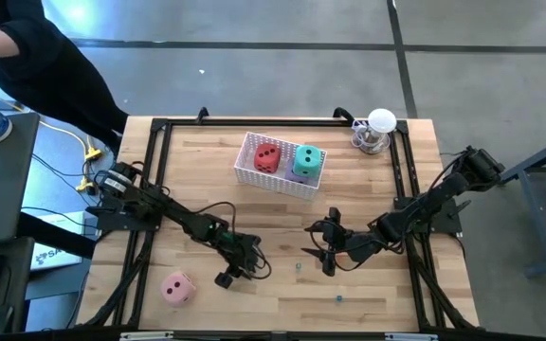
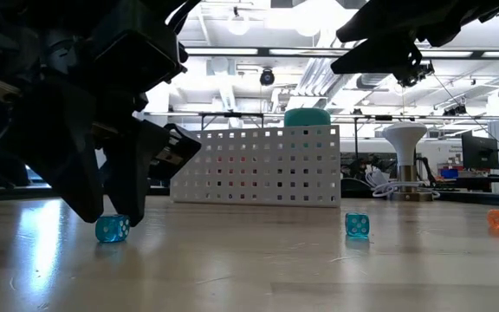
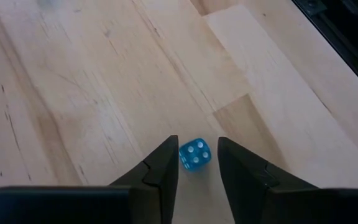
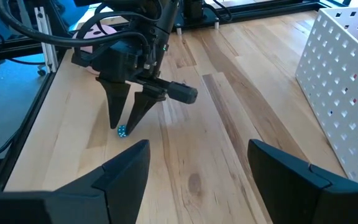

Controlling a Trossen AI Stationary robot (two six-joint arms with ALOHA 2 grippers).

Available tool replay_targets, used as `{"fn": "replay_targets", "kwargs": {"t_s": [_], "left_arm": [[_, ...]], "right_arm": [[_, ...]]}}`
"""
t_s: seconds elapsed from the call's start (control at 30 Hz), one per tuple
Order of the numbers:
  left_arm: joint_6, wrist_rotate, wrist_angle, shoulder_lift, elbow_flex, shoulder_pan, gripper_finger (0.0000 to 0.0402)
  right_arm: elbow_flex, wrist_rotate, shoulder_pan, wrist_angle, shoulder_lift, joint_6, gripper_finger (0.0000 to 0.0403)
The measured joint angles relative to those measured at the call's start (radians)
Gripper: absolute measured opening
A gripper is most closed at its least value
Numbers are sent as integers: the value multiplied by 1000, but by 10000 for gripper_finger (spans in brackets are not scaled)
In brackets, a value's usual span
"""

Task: Pick & Place Dice
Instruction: Put the small light blue die into the white bin

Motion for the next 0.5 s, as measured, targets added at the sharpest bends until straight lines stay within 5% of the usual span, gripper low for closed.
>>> {"fn": "replay_targets", "kwargs": {"t_s": [0.5], "left_arm": [[-6,23,6,5,1,12,104]], "right_arm": [[0,0,0,0,0,0,262]]}}
